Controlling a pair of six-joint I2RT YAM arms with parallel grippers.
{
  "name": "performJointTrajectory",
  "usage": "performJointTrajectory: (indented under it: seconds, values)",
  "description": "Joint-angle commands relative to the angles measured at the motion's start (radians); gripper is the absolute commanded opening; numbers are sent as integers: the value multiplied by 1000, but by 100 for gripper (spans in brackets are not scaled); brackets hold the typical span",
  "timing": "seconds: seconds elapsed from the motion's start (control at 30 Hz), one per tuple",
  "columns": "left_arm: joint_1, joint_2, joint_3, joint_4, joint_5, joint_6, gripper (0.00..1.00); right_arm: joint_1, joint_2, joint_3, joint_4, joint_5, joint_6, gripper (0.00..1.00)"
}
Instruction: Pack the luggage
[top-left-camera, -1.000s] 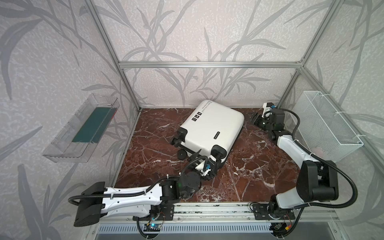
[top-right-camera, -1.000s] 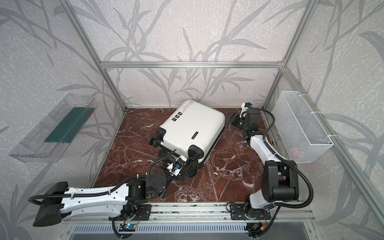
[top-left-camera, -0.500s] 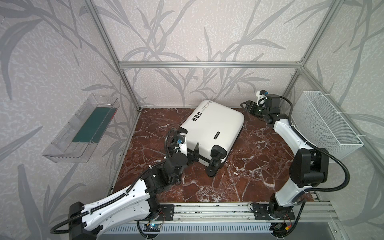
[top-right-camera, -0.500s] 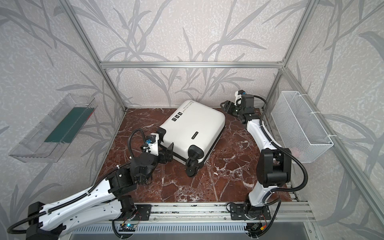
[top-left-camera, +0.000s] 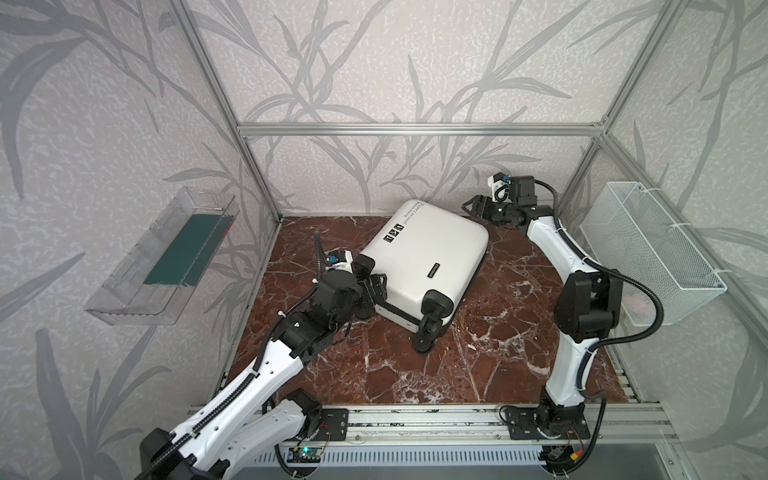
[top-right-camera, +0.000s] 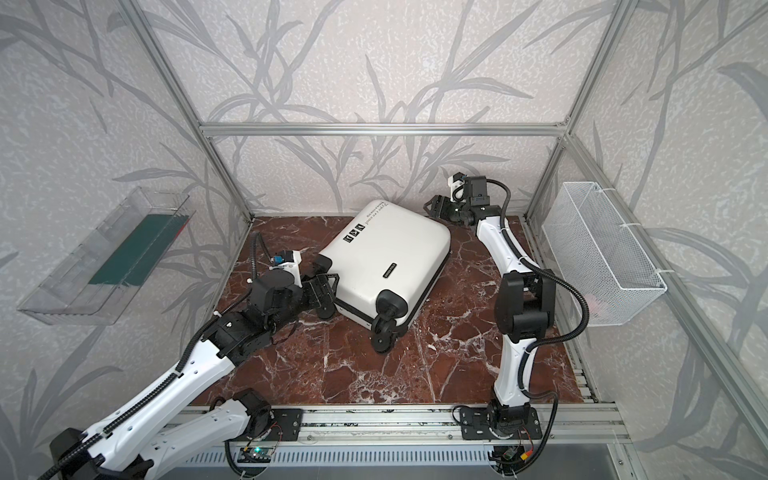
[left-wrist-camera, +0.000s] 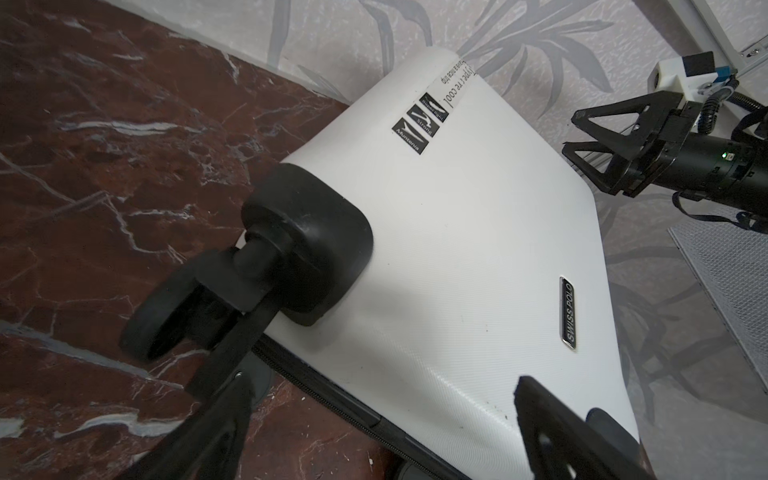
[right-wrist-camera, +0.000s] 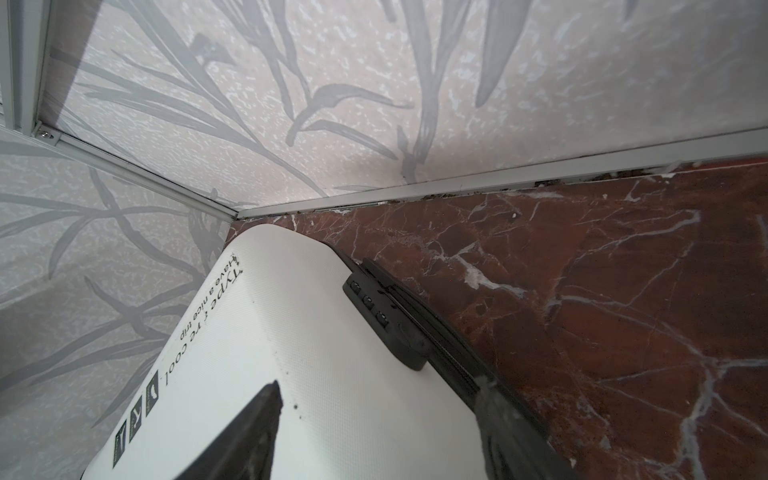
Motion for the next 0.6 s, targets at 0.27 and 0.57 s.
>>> performJointTrajectory:
  seconds: [0.27,0.57]
  values:
    - [124,128,-24,165,296,-87,99,3,41,101,-147,-139,-70,73]
    - [138,176,23,167,309,-50,99,3,-9,-18,-95,-179,-62,70]
